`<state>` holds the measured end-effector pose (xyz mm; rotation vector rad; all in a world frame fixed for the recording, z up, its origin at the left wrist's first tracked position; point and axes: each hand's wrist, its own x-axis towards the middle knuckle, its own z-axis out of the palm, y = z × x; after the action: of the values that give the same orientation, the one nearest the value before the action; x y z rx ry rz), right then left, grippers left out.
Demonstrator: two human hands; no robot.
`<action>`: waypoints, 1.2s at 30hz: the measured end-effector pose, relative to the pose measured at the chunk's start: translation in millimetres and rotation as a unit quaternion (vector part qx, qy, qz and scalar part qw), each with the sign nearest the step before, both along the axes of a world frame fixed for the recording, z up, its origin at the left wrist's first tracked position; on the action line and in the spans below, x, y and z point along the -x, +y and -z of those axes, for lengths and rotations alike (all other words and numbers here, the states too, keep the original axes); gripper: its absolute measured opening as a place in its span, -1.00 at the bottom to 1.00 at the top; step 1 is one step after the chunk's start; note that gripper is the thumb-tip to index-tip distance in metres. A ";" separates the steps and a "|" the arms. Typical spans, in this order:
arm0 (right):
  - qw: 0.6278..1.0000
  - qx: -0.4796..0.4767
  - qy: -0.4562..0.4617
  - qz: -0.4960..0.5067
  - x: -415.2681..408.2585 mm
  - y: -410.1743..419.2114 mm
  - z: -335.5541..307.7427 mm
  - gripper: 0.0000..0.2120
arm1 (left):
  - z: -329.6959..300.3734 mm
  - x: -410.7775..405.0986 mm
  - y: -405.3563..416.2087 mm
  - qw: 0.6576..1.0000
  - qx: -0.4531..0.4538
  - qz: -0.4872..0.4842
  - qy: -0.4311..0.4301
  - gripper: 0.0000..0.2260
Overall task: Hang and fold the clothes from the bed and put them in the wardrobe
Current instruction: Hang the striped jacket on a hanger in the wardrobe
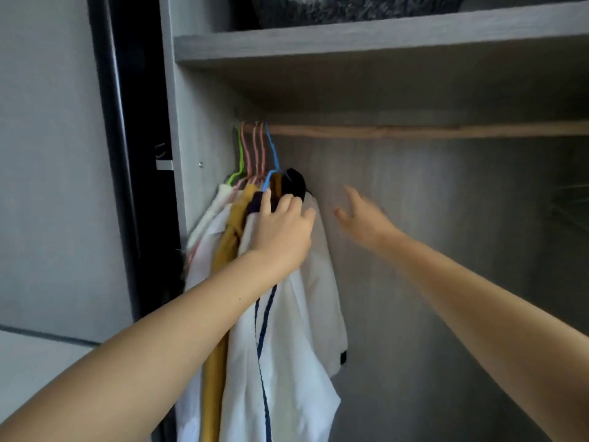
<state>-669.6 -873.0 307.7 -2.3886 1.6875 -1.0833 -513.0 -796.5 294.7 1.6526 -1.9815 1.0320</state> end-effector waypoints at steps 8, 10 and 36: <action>0.978 -0.062 0.092 0.176 149.6 131.6 123.6 -0.47 | 102.8 125.5 33.7 0.940 -0.043 0.327 0.084 -0.73; 0.970 -0.070 0.093 0.213 184.5 179.1 157.4 -0.49 | 137.0 163.4 50.9 0.905 -0.057 0.407 0.110 -0.75; 0.618 -0.279 -0.105 0.728 436.3 824.7 386.1 -0.55 | 361.5 589.0 486.5 0.622 -0.504 0.585 -0.131 -0.50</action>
<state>-1105.9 -48.2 -78.4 -0.1218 3.0534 -0.4715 -1102.0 -310.0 -66.8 -0.0120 -3.2226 -0.5069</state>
